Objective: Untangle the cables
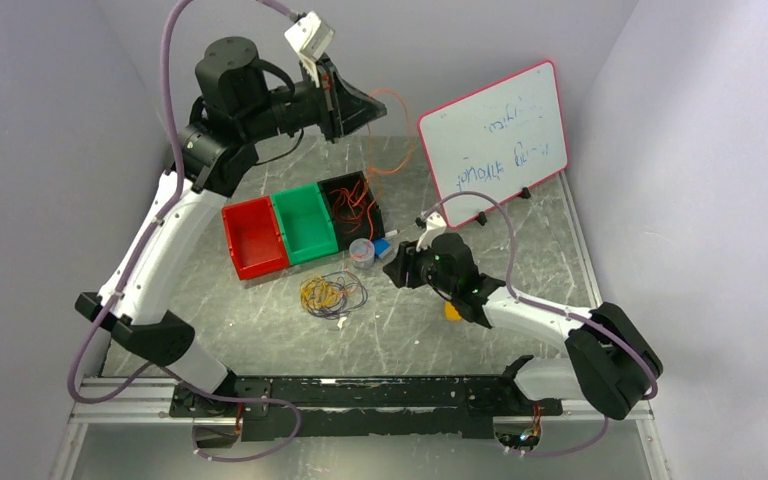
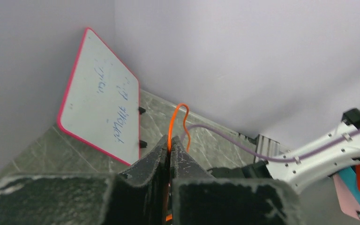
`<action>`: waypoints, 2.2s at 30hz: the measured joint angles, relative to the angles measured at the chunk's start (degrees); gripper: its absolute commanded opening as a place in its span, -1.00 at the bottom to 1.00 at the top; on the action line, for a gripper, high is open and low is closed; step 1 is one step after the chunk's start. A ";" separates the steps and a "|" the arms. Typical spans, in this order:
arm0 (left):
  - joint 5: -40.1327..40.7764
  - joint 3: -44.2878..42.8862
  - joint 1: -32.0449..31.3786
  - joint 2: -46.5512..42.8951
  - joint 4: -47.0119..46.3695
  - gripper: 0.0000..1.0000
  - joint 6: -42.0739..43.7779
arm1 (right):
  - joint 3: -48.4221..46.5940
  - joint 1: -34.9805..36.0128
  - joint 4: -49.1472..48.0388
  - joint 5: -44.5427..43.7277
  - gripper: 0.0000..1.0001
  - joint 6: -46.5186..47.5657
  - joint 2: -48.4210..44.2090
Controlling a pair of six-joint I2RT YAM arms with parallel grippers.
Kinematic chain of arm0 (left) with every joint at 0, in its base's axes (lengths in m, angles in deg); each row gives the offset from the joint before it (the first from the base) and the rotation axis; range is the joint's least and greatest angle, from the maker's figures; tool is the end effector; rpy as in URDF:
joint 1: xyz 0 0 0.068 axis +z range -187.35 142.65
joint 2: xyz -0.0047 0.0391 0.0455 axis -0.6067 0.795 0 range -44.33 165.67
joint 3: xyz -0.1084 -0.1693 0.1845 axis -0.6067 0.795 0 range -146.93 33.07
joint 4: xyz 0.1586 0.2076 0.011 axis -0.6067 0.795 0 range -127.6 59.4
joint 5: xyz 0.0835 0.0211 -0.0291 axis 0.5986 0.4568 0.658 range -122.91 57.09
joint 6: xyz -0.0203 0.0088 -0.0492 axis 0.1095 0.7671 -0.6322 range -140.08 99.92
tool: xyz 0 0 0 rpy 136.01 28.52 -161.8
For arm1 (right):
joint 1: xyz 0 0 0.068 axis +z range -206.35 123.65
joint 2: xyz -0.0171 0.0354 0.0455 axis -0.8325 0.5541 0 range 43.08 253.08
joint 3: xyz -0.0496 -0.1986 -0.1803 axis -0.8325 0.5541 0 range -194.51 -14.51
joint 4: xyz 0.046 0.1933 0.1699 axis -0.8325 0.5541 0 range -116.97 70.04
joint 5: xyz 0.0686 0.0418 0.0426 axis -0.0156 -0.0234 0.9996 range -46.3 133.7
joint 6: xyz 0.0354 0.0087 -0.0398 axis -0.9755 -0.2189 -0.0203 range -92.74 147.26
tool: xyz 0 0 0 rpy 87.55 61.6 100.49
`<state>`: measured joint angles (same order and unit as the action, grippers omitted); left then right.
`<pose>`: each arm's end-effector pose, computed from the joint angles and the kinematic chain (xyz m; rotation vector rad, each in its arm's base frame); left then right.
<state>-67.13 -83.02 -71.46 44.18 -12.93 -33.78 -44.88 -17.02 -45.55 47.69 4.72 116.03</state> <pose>0.2420 -0.1881 0.5493 0.7725 1.4437 -1.1024 0.2024 0.1690 0.1998 -0.3487 2.0415 0.7533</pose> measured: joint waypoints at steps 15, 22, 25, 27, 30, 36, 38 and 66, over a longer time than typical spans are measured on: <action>5.14 -15.67 3.37 6.64 5.16 -0.86 0.39 | 6.97 0.00 0.68 0.63 0.30 0.37 -12.48; 5.31 -15.76 4.20 6.78 5.09 -0.86 -0.44 | 7.19 0.59 -8.09 8.17 0.39 1.03 -11.61; 5.31 -15.76 4.28 6.78 5.09 -0.86 -0.66 | 6.29 1.64 -13.77 10.38 0.40 0.96 -6.93; 5.33 -15.76 4.33 6.78 5.11 -0.86 -0.68 | 5.33 2.64 -17.66 11.69 0.40 0.85 -2.73; 5.49 -15.74 4.44 6.75 5.14 -0.86 -0.68 | 3.23 4.24 -22.62 13.18 0.38 0.52 3.37; 5.53 -15.74 5.18 6.75 5.16 -0.86 -0.74 | -2.56 6.84 -32.54 15.30 -0.21 -1.42 15.10; 5.55 -15.74 5.33 6.75 5.18 -0.86 -0.79 | -3.58 7.04 -35.08 15.15 -0.46 -2.36 18.01; 11.54 1.75 8.68 -2.75 3.82 -0.86 0.48 | -8.00 7.30 -2.56 4.31 -1.00 -0.26 5.73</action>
<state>-55.59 -81.27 -62.78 41.43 -9.11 -33.30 -52.88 -9.72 -48.11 51.99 4.45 121.76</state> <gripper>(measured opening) 0.076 0.010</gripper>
